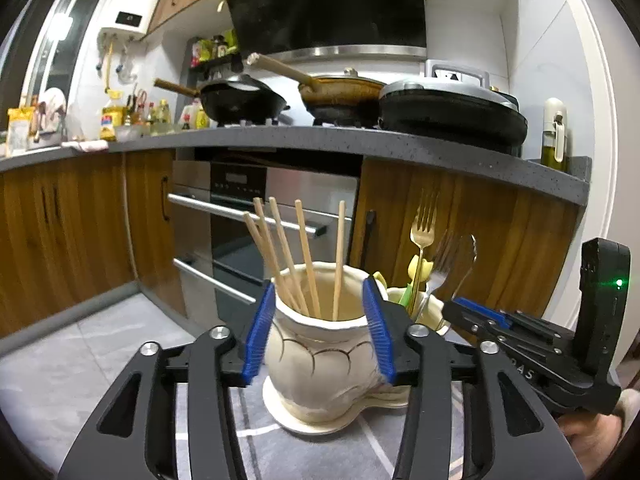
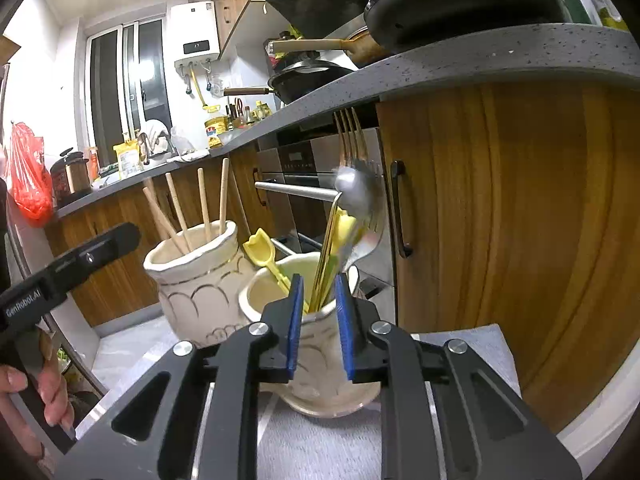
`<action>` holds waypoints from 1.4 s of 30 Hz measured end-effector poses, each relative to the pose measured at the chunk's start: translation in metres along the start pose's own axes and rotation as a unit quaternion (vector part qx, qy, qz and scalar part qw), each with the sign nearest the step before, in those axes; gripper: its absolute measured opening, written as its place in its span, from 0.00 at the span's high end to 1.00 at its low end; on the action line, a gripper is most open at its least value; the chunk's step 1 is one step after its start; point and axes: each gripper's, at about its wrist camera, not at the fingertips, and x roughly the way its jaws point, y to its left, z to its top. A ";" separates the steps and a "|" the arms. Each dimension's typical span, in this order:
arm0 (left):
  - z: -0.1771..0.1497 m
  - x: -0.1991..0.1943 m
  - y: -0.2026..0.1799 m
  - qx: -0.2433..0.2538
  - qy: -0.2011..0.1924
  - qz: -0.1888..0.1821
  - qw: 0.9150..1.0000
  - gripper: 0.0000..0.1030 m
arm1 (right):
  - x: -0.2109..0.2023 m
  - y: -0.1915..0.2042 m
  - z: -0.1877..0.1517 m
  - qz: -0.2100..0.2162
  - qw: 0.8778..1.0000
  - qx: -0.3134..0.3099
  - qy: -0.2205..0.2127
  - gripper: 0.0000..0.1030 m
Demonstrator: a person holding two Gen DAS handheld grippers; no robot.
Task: Organize utensils
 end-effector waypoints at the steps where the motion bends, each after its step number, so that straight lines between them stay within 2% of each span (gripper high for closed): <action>1: 0.000 -0.003 0.000 -0.002 -0.002 0.001 1.000 0.47 | -0.005 -0.001 -0.002 0.000 1.000 0.003 0.002 0.77; 3: -0.002 -0.012 0.001 -0.006 -0.006 0.005 1.000 0.43 | -0.012 -0.004 -0.005 0.001 1.000 0.011 0.003 0.72; 5: -0.006 -0.019 0.002 -0.007 -0.007 0.011 1.000 0.41 | -0.020 -0.006 -0.009 0.000 1.000 0.012 0.007 0.71; 9: -0.017 -0.029 0.003 -0.005 -0.003 0.028 1.000 0.30 | -0.035 -0.005 -0.015 -0.001 1.000 0.009 0.011 0.57; 12: -0.029 -0.034 0.001 0.011 0.002 0.051 0.999 0.23 | -0.044 0.003 -0.020 -0.014 1.000 -0.012 0.016 0.52; 16: -0.042 -0.040 0.001 0.008 0.014 0.061 0.998 0.16 | -0.054 0.015 -0.026 -0.032 0.998 -0.043 0.016 0.37; 18: -0.047 -0.043 0.000 0.009 0.011 0.069 0.997 0.11 | -0.057 0.018 -0.028 -0.032 0.998 -0.049 0.015 0.33; 20: -0.052 -0.045 -0.002 0.014 0.004 0.079 0.997 0.09 | -0.058 0.022 -0.029 -0.041 0.997 -0.058 0.013 0.28; 25: -0.059 -0.043 -0.006 0.016 0.004 0.078 0.997 0.08 | -0.062 0.026 -0.036 -0.051 0.996 -0.075 -0.004 0.17; 32: -0.066 -0.038 -0.020 0.043 -0.022 0.090 0.995 0.06 | -0.059 0.022 -0.040 -0.052 0.996 -0.072 -0.016 0.16; 42: -0.066 -0.033 -0.017 0.030 -0.011 0.090 0.995 0.06 | -0.057 0.020 -0.042 -0.054 0.996 -0.064 -0.023 0.14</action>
